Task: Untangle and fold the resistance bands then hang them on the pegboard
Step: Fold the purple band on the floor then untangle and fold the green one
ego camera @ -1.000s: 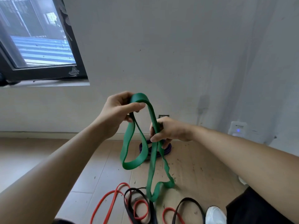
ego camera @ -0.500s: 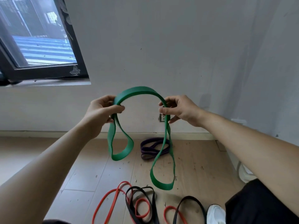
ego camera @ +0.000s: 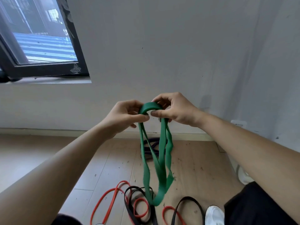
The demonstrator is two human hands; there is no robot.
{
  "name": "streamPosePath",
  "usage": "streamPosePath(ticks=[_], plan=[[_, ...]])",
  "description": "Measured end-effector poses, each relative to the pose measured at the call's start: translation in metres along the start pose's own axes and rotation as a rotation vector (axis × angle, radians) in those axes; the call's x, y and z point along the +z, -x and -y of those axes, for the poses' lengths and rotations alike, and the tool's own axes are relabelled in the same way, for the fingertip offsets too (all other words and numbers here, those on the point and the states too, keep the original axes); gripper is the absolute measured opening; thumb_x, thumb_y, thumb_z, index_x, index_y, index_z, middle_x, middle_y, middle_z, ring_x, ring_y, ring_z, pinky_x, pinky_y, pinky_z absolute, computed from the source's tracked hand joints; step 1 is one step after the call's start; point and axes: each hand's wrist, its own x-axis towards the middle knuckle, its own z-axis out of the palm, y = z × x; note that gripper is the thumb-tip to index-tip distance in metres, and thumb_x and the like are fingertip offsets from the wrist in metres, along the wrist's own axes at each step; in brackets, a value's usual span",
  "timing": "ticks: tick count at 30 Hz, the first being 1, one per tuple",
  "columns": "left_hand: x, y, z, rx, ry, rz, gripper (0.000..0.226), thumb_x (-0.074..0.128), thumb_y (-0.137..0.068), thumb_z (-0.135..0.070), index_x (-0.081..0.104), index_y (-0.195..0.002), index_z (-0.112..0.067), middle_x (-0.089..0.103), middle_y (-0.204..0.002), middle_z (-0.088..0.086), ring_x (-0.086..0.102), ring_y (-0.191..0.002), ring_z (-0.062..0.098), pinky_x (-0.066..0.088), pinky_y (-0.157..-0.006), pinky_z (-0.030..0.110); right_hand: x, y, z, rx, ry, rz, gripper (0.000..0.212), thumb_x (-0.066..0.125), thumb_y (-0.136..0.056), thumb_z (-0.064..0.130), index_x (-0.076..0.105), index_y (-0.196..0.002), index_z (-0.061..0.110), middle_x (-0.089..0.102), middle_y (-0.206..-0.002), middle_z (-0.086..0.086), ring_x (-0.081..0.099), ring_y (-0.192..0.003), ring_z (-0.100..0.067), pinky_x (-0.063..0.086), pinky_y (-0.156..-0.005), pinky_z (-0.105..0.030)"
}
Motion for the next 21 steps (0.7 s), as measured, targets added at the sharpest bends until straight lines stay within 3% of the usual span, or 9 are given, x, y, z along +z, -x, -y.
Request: streamPosePath(ticks=[4,7,11,17,21], plan=[[0.004,0.000,-0.003,0.047,0.073,-0.047,0.030,0.077,-0.086,-0.012,0.071,-0.115,-0.015,0.079,-0.103,0.002,0.073,-0.093,0.019,0.056,-0.067,0.024,-0.003,0.002,-0.005,0.035,0.050,0.134,0.034,0.084,-0.082,0.015,0.068,-0.112,0.012,0.073,-0.100,-0.007,0.073,-0.093,-0.023,0.064,-0.074,-0.040],[0.008,0.001,-0.006,0.046,0.092,-0.054,0.029,0.077,-0.086,-0.015,0.071,-0.115,-0.015,0.078,-0.104,0.005,0.072,-0.091,0.018,0.056,-0.066,0.024,-0.003,0.003,-0.005,0.057,0.072,0.155,0.027,0.080,-0.086,0.014,0.067,-0.109,0.012,0.073,-0.099,-0.007,0.074,-0.090,-0.019,0.064,-0.073,-0.044],[0.002,0.001,0.000,0.004,0.051,-0.027,0.030,0.078,-0.086,-0.014,0.071,-0.114,-0.020,0.078,-0.105,0.001,0.072,-0.089,0.013,0.057,-0.068,0.023,-0.008,0.003,-0.001,0.068,-0.042,0.082,0.027,0.077,-0.089,0.015,0.069,-0.115,0.011,0.070,-0.096,-0.007,0.072,-0.081,-0.017,0.064,-0.070,-0.043],[0.012,0.001,0.005,0.005,0.031,0.034,0.034,0.076,-0.088,-0.016,0.066,-0.121,-0.016,0.077,-0.111,0.000,0.075,-0.096,0.016,0.059,-0.071,0.028,-0.002,0.000,0.009,-0.031,-0.139,-0.020,0.031,0.076,-0.089,0.012,0.069,-0.119,0.009,0.069,-0.094,-0.010,0.068,-0.075,-0.011,0.060,-0.065,-0.032],[0.018,0.002,0.010,-0.001,0.031,0.006,0.040,0.079,-0.085,-0.025,0.064,-0.123,-0.022,0.075,-0.114,-0.002,0.073,-0.101,0.014,0.060,-0.081,0.032,-0.006,-0.003,0.014,-0.087,-0.157,-0.072,0.030,0.075,-0.089,0.010,0.069,-0.118,0.008,0.069,-0.092,-0.004,0.066,-0.077,-0.010,0.062,-0.065,-0.036]])
